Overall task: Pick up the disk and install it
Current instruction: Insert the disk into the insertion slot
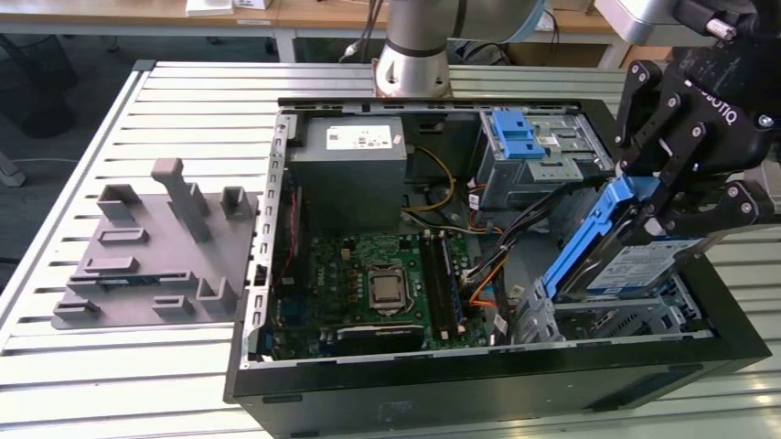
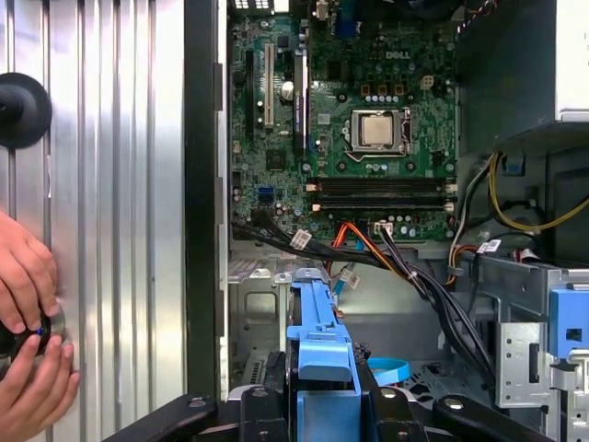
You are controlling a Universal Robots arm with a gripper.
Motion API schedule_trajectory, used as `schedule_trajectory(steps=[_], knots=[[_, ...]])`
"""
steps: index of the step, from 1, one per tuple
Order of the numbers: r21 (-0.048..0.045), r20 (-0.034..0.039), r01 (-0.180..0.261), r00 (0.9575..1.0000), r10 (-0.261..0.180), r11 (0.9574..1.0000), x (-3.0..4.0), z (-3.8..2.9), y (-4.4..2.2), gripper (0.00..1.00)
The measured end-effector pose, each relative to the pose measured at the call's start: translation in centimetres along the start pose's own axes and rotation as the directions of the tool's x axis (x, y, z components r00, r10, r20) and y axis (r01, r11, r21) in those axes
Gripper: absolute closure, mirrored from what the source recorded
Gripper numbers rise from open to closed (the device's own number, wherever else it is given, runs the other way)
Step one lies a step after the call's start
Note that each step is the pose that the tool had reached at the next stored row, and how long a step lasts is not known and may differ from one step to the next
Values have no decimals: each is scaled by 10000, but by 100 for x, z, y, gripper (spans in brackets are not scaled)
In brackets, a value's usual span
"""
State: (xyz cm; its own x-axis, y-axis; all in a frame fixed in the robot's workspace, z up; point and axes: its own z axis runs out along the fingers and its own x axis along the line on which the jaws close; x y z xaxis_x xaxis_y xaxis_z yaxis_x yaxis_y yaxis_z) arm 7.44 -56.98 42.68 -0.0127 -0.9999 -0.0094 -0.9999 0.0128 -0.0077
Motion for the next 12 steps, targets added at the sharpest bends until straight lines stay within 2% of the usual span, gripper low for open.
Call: schedule_trajectory(steps=[12], knots=[[0, 0, 0, 10000, 0, 10000, 1, 101, 1, 64]])
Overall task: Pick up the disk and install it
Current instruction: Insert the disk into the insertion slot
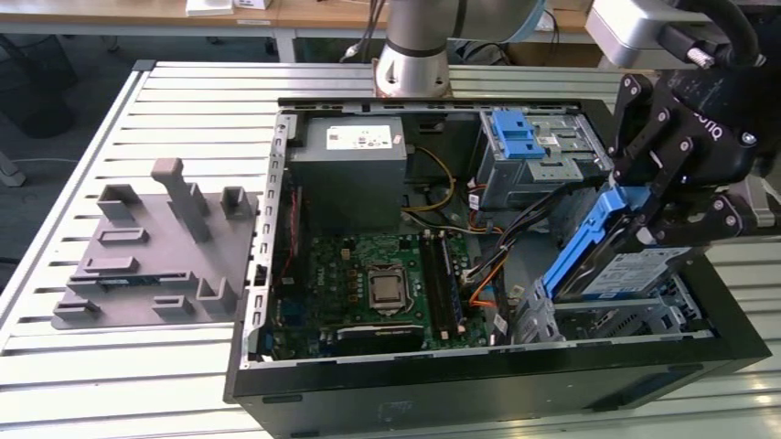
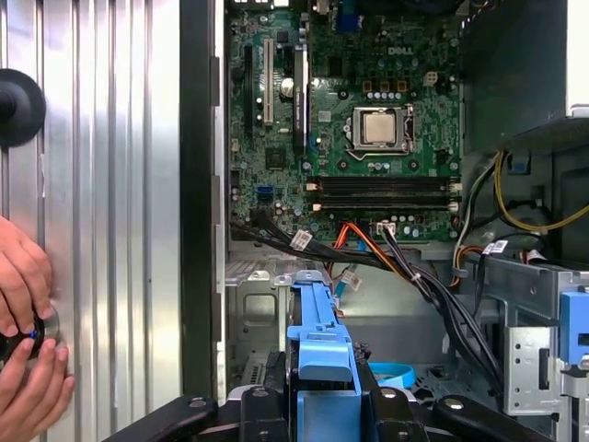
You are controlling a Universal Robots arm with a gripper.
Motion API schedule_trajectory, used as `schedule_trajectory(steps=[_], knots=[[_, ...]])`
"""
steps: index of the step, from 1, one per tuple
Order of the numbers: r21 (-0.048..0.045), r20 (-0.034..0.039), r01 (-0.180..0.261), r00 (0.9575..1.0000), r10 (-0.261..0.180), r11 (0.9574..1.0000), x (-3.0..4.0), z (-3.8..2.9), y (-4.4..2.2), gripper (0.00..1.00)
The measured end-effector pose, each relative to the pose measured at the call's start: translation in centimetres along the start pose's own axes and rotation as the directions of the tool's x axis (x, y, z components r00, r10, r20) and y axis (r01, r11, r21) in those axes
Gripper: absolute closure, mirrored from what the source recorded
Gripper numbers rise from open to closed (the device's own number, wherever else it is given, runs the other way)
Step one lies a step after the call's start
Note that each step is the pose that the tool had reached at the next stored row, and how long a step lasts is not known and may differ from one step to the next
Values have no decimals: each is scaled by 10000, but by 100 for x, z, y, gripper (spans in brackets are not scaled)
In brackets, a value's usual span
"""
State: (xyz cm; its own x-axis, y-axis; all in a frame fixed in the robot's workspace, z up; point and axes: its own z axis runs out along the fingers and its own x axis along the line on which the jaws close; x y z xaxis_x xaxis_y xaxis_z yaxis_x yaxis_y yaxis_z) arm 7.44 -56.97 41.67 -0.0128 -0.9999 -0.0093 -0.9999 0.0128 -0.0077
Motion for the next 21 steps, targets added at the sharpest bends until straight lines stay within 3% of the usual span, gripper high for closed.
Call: schedule_trajectory(steps=[21], knots=[[1, 1, 0, 10000, 0, 10000, 2, 167, 1, 64]])
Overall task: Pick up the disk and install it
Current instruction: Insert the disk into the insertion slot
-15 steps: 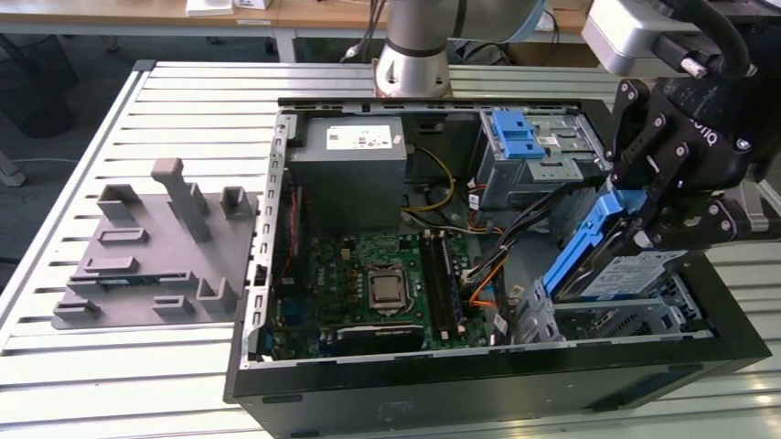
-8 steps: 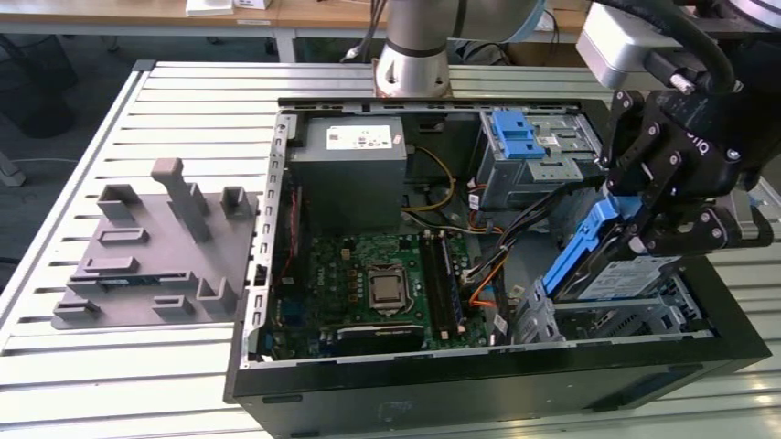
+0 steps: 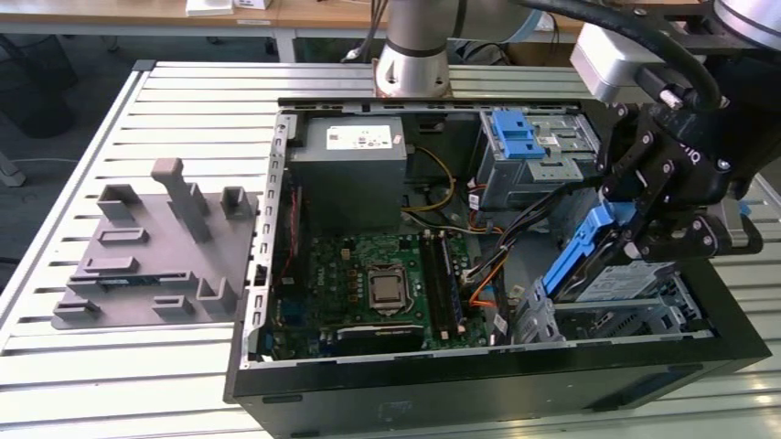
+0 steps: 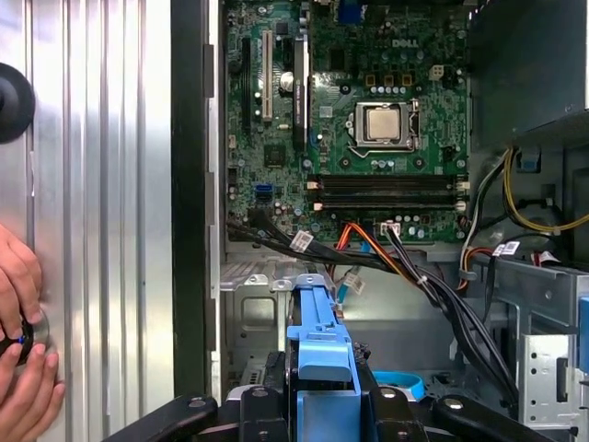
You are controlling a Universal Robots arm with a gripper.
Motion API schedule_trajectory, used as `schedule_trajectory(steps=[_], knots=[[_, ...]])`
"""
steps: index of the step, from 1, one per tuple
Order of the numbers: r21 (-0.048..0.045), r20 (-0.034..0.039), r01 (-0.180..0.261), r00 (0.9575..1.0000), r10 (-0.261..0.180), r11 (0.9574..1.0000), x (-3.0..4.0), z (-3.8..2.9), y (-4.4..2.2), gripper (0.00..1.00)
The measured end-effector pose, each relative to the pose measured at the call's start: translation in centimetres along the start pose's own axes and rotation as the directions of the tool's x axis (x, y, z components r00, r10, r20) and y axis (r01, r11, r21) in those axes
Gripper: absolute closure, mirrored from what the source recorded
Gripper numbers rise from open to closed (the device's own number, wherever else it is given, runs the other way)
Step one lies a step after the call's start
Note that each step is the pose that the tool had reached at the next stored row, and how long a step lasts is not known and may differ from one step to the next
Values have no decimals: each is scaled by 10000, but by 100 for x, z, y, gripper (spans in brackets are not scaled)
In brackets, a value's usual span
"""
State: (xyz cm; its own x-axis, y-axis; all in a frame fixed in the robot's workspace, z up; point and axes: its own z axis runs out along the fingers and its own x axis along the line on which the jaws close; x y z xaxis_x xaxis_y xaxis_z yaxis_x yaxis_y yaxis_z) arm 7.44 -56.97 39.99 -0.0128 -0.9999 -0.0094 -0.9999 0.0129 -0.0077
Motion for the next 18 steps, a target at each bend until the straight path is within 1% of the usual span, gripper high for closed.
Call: schedule_trajectory(steps=[18], knots=[[0, 0, 0, 10000, 0, 10000, 2, 181, 1, 64]])
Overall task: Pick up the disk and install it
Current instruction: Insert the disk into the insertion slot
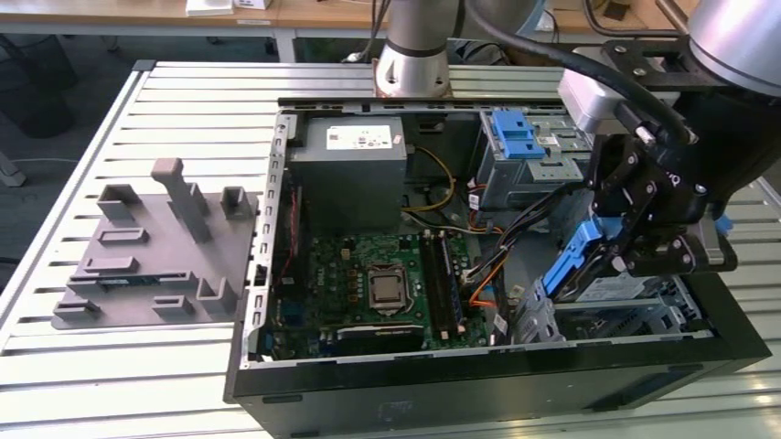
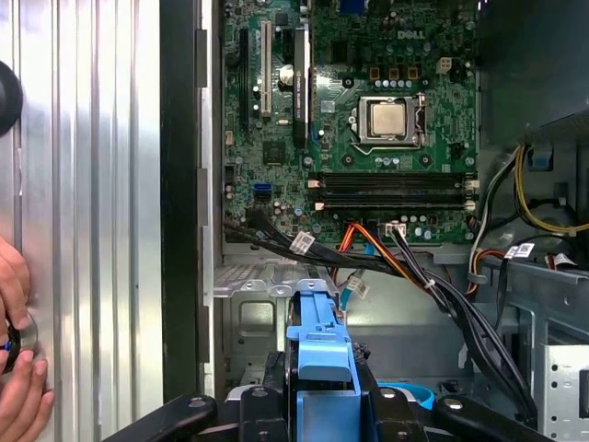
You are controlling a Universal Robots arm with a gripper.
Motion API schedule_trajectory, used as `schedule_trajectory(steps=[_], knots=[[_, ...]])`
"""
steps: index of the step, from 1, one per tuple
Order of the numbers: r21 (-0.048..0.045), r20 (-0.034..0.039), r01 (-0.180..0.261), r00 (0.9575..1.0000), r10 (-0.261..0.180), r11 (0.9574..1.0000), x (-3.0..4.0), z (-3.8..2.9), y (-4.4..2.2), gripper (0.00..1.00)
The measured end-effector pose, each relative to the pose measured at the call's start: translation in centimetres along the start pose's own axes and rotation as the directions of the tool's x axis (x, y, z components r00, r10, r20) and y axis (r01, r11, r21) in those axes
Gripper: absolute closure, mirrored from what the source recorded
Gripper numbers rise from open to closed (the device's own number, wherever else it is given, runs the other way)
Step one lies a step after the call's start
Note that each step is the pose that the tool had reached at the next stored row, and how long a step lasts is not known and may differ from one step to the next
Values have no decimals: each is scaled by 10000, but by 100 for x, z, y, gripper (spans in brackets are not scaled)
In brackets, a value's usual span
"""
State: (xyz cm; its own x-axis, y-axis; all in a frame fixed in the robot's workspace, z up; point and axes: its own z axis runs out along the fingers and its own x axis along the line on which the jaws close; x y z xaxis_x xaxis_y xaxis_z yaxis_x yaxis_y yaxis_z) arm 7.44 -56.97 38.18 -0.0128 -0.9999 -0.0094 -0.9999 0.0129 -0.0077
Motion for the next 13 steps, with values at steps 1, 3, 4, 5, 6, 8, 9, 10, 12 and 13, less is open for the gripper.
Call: schedule_trajectory(steps=[1, 3, 4, 5, 6, 8, 9, 10, 12, 13], knots=[[0, 0, 0, 10000, 0, 10000, 0, 10, 0, 64], [0, 0, 1, 10000, -1, 10000, 0, 30, 0, 64], [0, 0, 0, 10000, 0, 10000, 1, 40, 0, 64], [0, 0, 0, 10000, 0, 10000, 1, 50, 0, 64], [0, -1, 1, 10000, -1, 10000, 1, 60, 0, 64], [0, 0, 0, 10000, 0, 10000, 1, 80, 0, 64], [0, -1, 1, 10000, -1, 10000, 1, 91, 1, 64], [0, 0, 1, 10000, -1, 10000, 1, 101, 1, 64], [0, -1, 0, 10000, 0, 10000, 1, 122, 1, 64], [0, -1, 0, 10000, 0, 10000, 1, 132, 1, 64]])
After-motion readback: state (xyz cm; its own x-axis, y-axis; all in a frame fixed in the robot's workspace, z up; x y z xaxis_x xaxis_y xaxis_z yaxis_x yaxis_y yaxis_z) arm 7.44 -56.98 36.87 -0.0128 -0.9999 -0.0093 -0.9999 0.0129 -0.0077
